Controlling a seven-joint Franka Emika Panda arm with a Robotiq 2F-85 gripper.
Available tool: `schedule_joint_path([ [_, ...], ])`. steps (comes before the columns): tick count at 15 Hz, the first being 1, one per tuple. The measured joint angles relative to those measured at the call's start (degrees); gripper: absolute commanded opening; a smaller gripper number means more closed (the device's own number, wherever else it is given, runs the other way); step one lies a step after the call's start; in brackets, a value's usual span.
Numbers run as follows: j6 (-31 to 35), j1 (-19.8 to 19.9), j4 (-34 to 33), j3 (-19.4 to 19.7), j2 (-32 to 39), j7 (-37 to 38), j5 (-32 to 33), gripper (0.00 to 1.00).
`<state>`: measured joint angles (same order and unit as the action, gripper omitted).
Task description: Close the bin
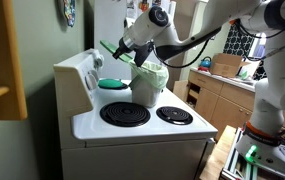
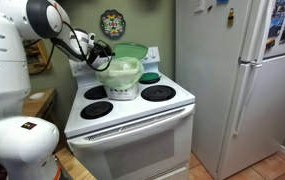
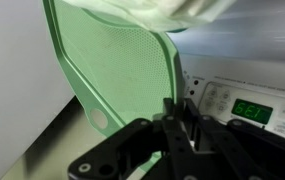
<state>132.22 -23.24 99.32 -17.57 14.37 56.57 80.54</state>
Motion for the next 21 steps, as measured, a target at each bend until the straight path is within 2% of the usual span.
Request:
schedule_joint_path([
  [1,0.0,0.0,0.0,0.0,0.0,0.0,0.0,0.04],
  [4,0.1,0.0,-0.1,0.0,0.0,-0.1,0.1,0.05],
  [6,1.3,0.2,-0.3,0.2,0.0,1.3,2.4,0.04],
  [16,7.9,0.7,-0.3,1.1,1.8,17.9,26.0,0.04],
  [18,6.7,0.7,-0.2,0.8,2.3,23.6,29.7,0.04],
  [21,0.3,0.3,0.1,0.0,2.4,31.8,32.4,0.04],
])
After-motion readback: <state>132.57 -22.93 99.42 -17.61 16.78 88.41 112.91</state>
